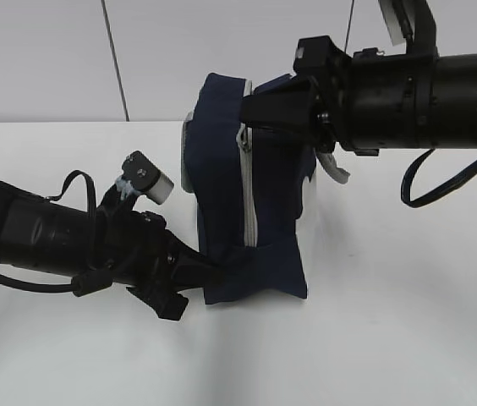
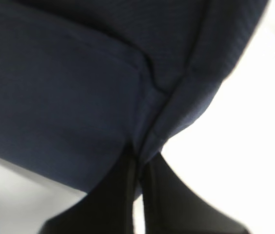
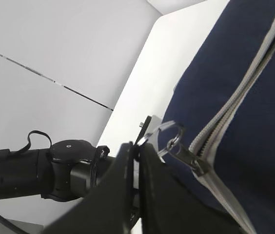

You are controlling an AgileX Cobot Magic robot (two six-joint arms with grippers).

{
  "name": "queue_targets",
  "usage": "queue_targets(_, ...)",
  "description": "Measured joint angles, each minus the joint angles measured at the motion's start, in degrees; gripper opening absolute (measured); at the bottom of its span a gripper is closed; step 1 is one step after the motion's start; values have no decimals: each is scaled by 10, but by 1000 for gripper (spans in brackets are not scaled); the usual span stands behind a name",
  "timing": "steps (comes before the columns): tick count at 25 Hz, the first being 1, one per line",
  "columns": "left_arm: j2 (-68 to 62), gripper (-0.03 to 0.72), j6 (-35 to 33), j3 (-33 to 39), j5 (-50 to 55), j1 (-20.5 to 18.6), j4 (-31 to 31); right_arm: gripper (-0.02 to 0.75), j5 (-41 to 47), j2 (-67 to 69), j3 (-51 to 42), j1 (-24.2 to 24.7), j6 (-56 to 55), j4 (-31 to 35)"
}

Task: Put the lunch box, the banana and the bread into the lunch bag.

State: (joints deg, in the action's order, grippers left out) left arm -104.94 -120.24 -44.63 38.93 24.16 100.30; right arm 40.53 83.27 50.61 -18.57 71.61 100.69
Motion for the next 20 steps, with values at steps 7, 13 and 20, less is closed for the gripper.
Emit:
queue_targets(7,0,11,1,0,-1,0,0,-15,-19,0,17,0,-9,4)
queue_targets(13,0,11,3,0,1,0,0,-15,-45,0,37,0,-14,3)
queue_targets(20,0,11,8,0,1,0,-1,-15,-77,9,55,0,-15,6)
